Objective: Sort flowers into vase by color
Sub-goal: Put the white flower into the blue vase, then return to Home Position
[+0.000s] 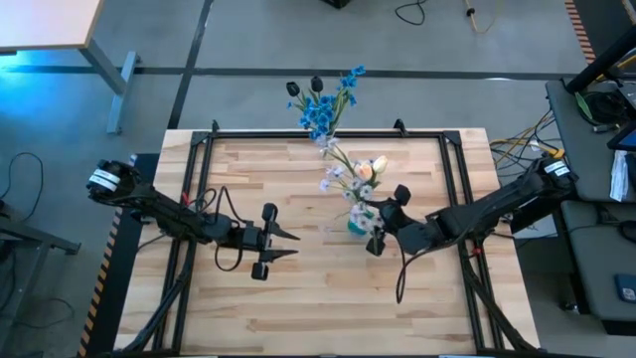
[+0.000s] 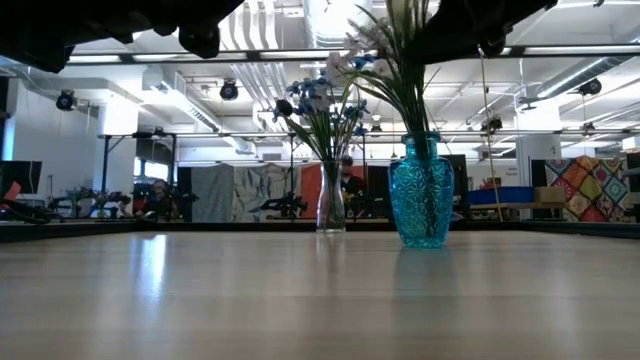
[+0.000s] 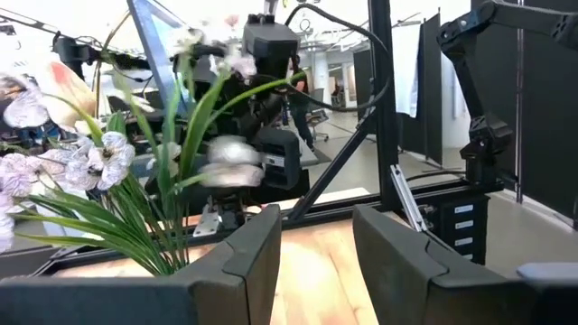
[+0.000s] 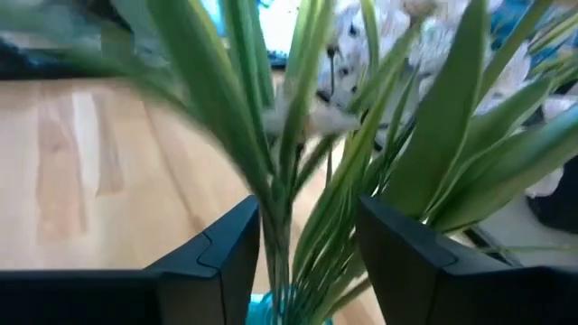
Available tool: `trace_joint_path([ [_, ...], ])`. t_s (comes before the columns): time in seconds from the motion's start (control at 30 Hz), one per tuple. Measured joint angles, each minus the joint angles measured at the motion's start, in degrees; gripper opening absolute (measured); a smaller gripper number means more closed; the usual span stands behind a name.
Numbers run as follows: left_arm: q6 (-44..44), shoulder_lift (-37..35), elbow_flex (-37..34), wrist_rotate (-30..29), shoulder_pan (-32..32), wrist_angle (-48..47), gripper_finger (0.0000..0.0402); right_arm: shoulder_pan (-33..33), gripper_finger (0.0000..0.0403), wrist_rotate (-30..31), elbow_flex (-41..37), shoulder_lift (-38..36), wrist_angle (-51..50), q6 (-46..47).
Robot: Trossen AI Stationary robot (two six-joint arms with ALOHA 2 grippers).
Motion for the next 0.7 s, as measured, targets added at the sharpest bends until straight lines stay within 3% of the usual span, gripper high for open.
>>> trace_joint_path([
  [0.37, 0.0, -0.9, 0.0, 0.0, 0.0, -1.3, 0.0127, 0.3, 0.0246, -3.1, 7.6, 0.0, -17.2, 3.7],
  [0.7, 0.2, -4.1, -1.5, 0.1, 0.0, -4.3, 0.0127, 3.4, 0.0243, -3.1, 11.7, 0.0, -31.4, 8.0],
])
